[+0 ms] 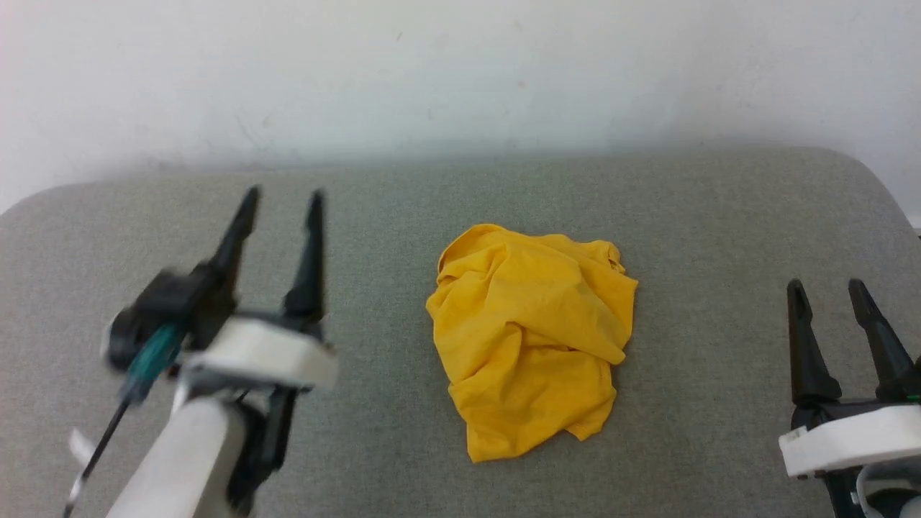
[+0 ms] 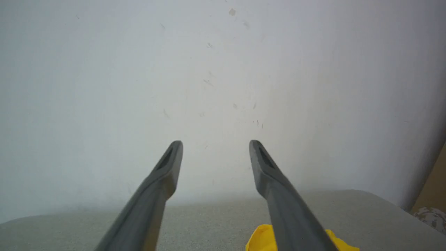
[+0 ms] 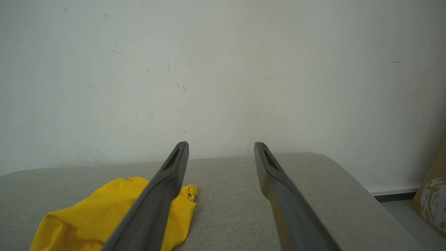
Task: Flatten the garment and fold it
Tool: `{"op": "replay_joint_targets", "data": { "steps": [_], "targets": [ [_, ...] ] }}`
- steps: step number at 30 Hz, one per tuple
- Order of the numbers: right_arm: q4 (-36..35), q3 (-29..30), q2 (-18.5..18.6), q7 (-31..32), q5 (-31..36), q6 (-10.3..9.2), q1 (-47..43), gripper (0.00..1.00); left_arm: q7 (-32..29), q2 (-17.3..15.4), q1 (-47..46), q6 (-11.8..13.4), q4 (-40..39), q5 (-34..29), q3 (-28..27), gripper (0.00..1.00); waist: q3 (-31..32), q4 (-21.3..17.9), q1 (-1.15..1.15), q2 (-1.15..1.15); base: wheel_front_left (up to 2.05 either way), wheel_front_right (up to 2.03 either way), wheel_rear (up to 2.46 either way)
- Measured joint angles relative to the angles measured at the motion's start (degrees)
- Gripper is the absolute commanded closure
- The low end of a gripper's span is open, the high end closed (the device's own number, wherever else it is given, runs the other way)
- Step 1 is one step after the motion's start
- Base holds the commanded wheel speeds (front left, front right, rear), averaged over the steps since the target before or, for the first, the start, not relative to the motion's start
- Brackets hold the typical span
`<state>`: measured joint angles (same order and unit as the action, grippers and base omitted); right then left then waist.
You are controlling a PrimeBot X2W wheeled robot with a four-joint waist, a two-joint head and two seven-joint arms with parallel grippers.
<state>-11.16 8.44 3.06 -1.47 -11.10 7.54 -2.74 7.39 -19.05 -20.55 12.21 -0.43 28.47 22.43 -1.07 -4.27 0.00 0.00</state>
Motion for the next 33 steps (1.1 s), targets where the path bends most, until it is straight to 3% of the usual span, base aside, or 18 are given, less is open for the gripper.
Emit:
{"op": "replay_joint_targets", "data": {
  "steps": [3, 6, 8, 12, 19, 24, 33],
  "targets": [
    [0.4, 0.5, 0.0, 0.0, -0.2, 0.00, -1.2, 0.00, 3.4, -3.3, 9.3, 5.1, -7.3, -2.4, -3.2, 0.00, 0.0, 0.0, -0.01, 0.00, 0.00, 0.00, 0.00],
    [0.8, 0.8, 0.0, -0.1, -0.4, 0.00, -1.7, 0.00, 5.7, -4.9, 17.2, 8.6, -11.1, -6.1, -4.2, 0.00, -0.4, 0.5, 0.00, 0.00, 0.00, 0.00, 0.00],
    [1.2, 0.7, 0.0, -0.1, -0.6, 0.00, -2.0, 0.00, 6.5, -4.1, 21.8, 10.2, -12.4, -6.5, -4.7, 0.00, -0.6, 0.8, 0.00, 0.00, 0.00, 0.00, 0.00],
    [2.0, 0.6, 0.0, 0.0, -1.4, 0.00, -2.4, 0.00, 7.1, -2.4, 27.2, 11.1, -12.0, -7.9, -4.0, 0.00, -0.8, 1.7, 0.00, 0.00, 0.00, 0.00, 0.00],
    [2.9, 1.1, 0.0, 0.5, -2.1, 0.00, -2.6, 0.00, 7.3, 1.0, 27.4, 9.3, -11.1, -9.1, -4.1, 0.00, -1.1, 3.8, 0.00, 0.00, 0.00, 0.00, 0.00],
    [1.0, 1.8, 0.3, 5.6, -2.5, 0.00, 2.0, 0.00, 7.3, 2.2, 26.4, 7.4, -11.0, -10.7, -5.4, 0.00, -2.4, 5.0, 0.00, 0.00, 0.00, 0.00, 0.00],
    [3.5, -2.8, 9.6, 23.9, -9.6, 0.00, 18.8, 0.00, 7.3, 6.2, 23.5, 4.9, -9.6, -13.0, -5.5, 0.00, -7.5, 7.7, 0.01, 0.00, 0.00, 0.00, 0.00]
  ]
}}
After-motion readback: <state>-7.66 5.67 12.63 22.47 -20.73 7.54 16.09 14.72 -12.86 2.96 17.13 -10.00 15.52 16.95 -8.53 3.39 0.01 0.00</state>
